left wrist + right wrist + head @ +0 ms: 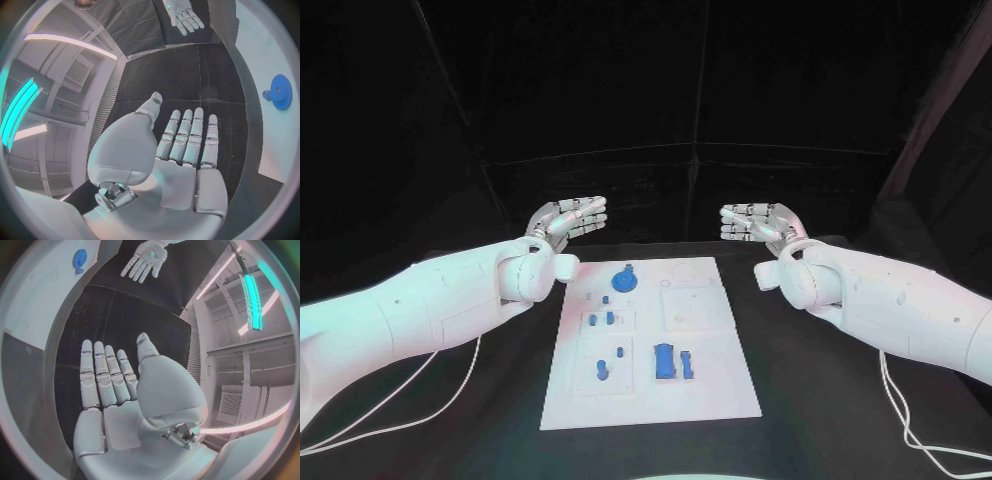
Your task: Assemble the parts on the task board
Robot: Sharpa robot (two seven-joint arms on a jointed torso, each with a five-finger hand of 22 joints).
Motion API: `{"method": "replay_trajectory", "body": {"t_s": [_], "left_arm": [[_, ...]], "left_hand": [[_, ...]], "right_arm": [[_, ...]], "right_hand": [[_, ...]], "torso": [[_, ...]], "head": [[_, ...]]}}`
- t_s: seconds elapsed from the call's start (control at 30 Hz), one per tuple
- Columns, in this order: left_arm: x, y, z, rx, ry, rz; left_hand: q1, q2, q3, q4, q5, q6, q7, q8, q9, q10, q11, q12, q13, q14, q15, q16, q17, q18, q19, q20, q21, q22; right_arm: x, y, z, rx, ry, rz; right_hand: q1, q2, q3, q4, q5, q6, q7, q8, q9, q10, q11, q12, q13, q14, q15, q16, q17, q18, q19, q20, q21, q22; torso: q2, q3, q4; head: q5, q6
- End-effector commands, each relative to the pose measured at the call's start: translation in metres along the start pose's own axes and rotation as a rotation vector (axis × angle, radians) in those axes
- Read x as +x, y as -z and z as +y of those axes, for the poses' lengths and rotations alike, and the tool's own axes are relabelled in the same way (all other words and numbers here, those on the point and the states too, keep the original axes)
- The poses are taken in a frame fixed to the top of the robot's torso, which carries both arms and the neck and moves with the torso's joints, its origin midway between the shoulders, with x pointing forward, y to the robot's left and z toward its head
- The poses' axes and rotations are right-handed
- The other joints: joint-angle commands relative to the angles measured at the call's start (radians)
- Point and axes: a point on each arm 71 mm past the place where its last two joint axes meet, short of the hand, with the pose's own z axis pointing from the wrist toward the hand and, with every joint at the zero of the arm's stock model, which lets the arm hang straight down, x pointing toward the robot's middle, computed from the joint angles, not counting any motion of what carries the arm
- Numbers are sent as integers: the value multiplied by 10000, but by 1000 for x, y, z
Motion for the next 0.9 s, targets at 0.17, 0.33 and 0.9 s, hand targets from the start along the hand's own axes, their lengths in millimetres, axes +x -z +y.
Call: {"method": "replay_trajectory", "body": {"t_s": [0.17,0.33,0.9], "left_arm": [[13,12,4,99,-224,-213],[29,30,7,262,-490,-497],[69,84,-4,1090,-1183,-1252]], "left_hand": [[-5063,48,-1047,-77,-368,-3468,-1020,-396,-405,-3459,-555,-382,-387,-3203,-1122,-1180,-1066,-665,-2324,-1120,-386,-899],[-6196,48,-1047,-77,-368,-4245,-1020,-396,-405,-4231,-1278,-382,-387,-3921,-1122,-1180,-1066,-803,-2842,-1370,-386,-1100],[-8927,48,-1047,-77,-368,-6111,-1020,-396,-405,-6103,-1278,-382,-387,-5650,-1122,-1180,-1066,-1613,-4109,-2573,-386,-2070]], "right_arm": [[9,12,4,-191,-268,-280],[21,29,8,-354,-596,-604],[51,86,26,-565,-1282,-1471]], "right_hand": [[-5652,-455,1048,-840,-1189,-3595,-681,-410,-596,-4145,-621,-420,-411,-4229,-1080,-517,-627,-732,-4077,-896,-654,-480],[-6891,-455,1048,-840,-1189,-4385,-836,-410,-596,-5054,-1428,-420,-411,-5156,-1080,-517,-1442,-918,-4971,-1091,-654,-480],[-9927,-455,1048,-840,-1189,-6315,-1585,-410,-596,-7277,-1428,-420,-411,-7426,-1080,-517,-1442,-1785,-7152,-2060,-654,-480]], "torso": [[20,36,356],[29,70,604],[32,80,673]], "head": [[-157,477],[-258,819],[-287,913]]}}
